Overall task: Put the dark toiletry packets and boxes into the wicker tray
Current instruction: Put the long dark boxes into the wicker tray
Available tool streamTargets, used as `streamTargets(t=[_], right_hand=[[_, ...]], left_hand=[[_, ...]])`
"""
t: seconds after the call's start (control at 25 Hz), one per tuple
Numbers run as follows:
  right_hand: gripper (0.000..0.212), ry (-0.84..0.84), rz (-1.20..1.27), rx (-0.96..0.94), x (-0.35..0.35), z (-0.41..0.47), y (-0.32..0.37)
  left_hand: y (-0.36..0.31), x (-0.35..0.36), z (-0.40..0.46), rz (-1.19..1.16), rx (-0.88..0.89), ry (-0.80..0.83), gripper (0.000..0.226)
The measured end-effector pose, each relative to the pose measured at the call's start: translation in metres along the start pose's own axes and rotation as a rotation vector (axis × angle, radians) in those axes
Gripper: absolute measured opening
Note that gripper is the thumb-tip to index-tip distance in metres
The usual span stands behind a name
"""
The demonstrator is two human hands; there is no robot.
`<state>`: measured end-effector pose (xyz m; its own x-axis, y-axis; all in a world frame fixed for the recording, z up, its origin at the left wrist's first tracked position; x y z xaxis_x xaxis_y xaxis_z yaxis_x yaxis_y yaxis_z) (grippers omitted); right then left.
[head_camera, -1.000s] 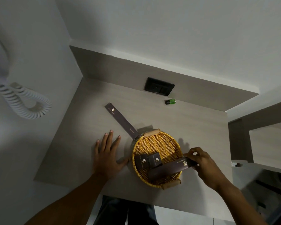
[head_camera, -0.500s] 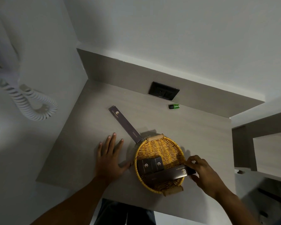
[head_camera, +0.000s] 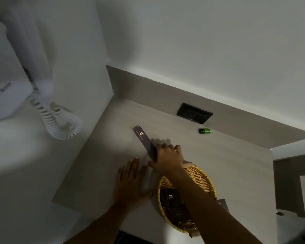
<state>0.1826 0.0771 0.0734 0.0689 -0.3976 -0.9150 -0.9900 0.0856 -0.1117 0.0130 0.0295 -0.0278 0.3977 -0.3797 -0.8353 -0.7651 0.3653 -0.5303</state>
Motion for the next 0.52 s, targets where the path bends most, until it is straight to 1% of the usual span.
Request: streamTargets(t=[0.04,0.08,0.16,0.28,0.36,0.44,0.52], right_hand=[[0.053,0.064,-0.041,-0.011,0.004,0.010,0.007],[0.044,0.077,-0.033,-0.004,0.005,0.017,0.008],[0.032,-0.002,0.089,0.007,-0.002,0.025,0.000],[0.035,-0.263,0.349,0.032,-0.040,0.014,-0.038],[0.042,-0.432,0.379,0.041,-0.065,-0.010,-0.084],[0.047,-0.488,0.269,0.042,-0.075,-0.045,-0.135],[0.047,-0.444,0.250,0.088,-0.063,-0.084,-0.183]], left_hand=[[0.000,0.001,-0.001,-0.005,-0.005,-0.001,0.099],[0.000,0.002,-0.002,-0.012,0.001,-0.009,0.100],[0.000,0.002,-0.003,-0.015,0.015,-0.020,0.100],[-0.002,-0.002,-0.002,0.000,0.018,-0.021,0.099],[-0.004,-0.005,-0.001,-0.003,0.012,-0.019,0.097],[-0.005,-0.006,-0.002,-0.005,0.022,-0.021,0.097],[-0.006,-0.005,-0.002,-0.015,0.034,-0.032,0.096]])
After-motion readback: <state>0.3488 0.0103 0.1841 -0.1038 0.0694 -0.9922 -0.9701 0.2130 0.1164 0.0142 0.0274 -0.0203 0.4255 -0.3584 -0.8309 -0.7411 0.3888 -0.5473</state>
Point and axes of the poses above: each hand's wrist, its own z-axis towards the middle knuckle, its own x-axis out of the palm, y = z × x, the point moved 3 cm from there along z, towards the middle knuckle, and after that the axes turned 14 degrees about -z, right-handed, at the moved point
